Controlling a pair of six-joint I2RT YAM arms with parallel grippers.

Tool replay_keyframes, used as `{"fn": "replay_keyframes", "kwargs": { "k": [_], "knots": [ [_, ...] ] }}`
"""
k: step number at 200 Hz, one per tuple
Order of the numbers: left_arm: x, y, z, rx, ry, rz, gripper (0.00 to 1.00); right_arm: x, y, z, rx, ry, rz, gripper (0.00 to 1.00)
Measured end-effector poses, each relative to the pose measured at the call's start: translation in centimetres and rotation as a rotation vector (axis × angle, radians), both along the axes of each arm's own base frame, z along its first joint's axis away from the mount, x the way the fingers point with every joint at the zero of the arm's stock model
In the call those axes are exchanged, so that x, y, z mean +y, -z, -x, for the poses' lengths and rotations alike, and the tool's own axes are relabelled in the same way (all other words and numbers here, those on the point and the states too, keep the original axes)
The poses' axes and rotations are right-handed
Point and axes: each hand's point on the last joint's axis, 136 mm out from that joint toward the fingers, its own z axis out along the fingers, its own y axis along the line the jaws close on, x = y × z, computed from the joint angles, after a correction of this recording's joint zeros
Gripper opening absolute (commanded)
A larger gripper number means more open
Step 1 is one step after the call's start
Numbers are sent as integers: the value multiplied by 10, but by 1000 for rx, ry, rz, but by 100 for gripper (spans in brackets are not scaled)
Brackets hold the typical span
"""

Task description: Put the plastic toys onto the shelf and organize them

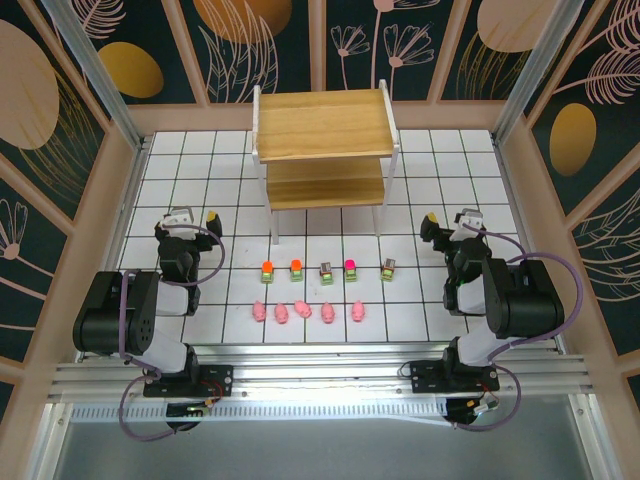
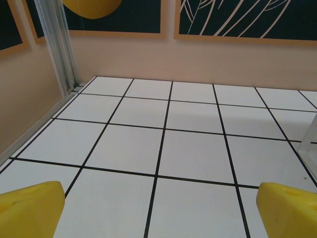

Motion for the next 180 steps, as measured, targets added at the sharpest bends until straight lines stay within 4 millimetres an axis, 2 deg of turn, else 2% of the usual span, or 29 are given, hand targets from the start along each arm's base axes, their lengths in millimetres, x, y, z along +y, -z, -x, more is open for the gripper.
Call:
{"fn": "replay_keyframes", "kwargs": {
  "k": [54, 74, 93, 109, 132, 142, 180],
  "knots": [
    [1, -8, 13, -23, -6, -1, 99, -4, -3, 10, -22, 36, 5, 98],
    [3, -30, 20, -77, -52, -2, 99, -10, -18, 13, -55, 82, 7, 98],
    [-4, -54, 25, -138, -73, -1, 99, -21, -38, 17, -100, 151, -1, 99],
    [-6, -62, 27, -146, -92, 10, 99, -29, -49, 22, -127, 209, -10, 99],
    [-5, -64, 32, -131, -115, 49, 99, -35, -55, 28, -121, 295, -34, 99],
    [-5, -66, 34, -126, -118, 76, 99, -36, -56, 27, -103, 334, -51, 99],
    [-13, -76, 41, -121, -81, 197, 99, -42, -82, 6, -34, 490, -192, 99]
  ]
}}
